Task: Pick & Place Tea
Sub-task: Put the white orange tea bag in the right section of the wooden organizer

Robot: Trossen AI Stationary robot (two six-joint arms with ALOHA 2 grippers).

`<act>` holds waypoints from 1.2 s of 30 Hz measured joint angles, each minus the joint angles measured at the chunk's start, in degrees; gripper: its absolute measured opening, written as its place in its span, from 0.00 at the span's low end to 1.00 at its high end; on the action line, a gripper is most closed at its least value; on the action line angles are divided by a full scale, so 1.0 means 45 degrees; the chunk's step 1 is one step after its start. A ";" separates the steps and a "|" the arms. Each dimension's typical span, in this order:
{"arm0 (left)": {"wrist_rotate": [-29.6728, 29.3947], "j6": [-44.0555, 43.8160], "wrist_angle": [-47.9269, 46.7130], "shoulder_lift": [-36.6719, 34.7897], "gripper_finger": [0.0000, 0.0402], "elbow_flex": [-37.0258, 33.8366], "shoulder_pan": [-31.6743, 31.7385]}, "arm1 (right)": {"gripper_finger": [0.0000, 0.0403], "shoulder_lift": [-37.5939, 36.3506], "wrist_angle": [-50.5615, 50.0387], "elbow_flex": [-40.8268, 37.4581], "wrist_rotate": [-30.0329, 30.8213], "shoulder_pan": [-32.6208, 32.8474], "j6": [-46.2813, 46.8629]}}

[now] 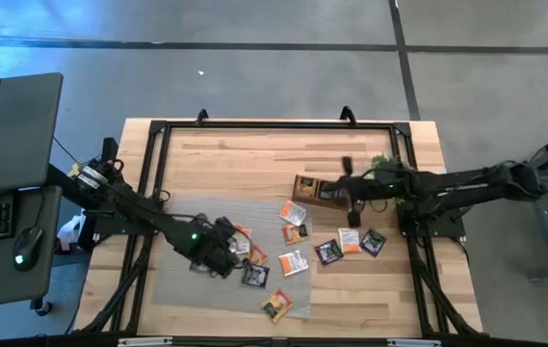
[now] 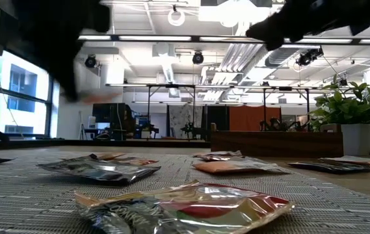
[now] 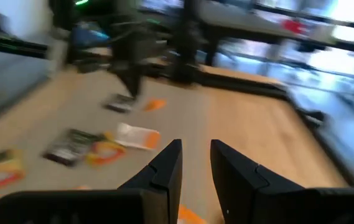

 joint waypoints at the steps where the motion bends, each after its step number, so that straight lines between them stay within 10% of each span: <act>1: -0.0466 0.0758 0.0055 -0.0022 0.04 0.0362 0.0142 | 0.20 0.0448 0.0475 0.0000 -0.0338 -0.0005 0.0005; 12: -0.2472 0.8787 0.4287 -0.0026 0.04 0.1649 0.2302 | 0.20 0.4602 0.5063 0.0000 -0.0639 -0.0010 -0.0322; 22: -0.1669 0.7568 0.6392 -0.0026 0.05 0.1659 0.4728 | 0.20 0.4841 0.5703 0.0000 -0.0301 -0.0010 -0.0932; 36: -0.2804 0.6152 0.9353 0.0801 0.05 0.1708 0.5671 | 0.20 0.4836 0.6511 0.0000 0.3792 -0.0131 0.1815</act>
